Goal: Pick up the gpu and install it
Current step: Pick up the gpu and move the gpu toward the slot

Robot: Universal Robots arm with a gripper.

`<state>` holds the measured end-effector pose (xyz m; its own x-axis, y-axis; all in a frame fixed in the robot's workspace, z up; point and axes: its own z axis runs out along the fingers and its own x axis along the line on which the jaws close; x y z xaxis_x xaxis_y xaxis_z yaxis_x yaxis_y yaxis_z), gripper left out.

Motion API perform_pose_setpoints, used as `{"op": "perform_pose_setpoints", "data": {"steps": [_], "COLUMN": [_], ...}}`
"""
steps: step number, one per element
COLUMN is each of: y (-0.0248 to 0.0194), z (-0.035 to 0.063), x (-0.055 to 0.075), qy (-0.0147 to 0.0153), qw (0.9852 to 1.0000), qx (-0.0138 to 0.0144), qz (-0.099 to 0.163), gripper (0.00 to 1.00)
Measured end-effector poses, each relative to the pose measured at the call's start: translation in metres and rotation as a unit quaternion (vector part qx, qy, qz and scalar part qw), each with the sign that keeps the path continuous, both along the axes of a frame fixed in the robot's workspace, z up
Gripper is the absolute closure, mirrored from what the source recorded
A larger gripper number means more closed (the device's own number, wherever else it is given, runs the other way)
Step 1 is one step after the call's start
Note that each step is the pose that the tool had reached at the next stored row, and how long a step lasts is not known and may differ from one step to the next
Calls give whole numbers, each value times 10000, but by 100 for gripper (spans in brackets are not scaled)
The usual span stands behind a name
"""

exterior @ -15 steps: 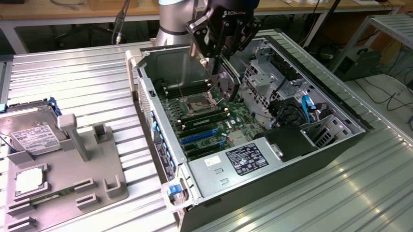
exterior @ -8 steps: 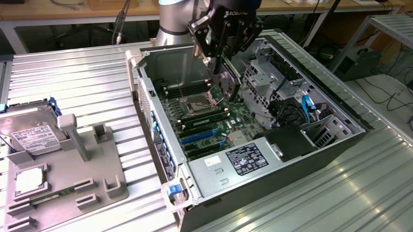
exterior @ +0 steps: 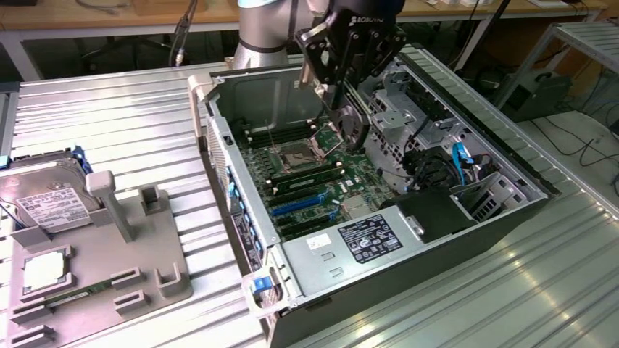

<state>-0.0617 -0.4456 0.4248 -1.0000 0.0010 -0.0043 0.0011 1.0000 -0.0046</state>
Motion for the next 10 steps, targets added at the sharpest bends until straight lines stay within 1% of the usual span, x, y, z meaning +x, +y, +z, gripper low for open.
{"op": "perform_pose_setpoints", "data": {"steps": [7, 8, 10], "y": [2, 2, 1], "z": [-9, -12, -12], "x": [296, 353, 375], "qy": [0, 0, 0], "qw": [10000, 10000, 9999], "qx": [0, 1, 0], "qz": [9, 40, 152], "gripper": [72, 72, 72]}}
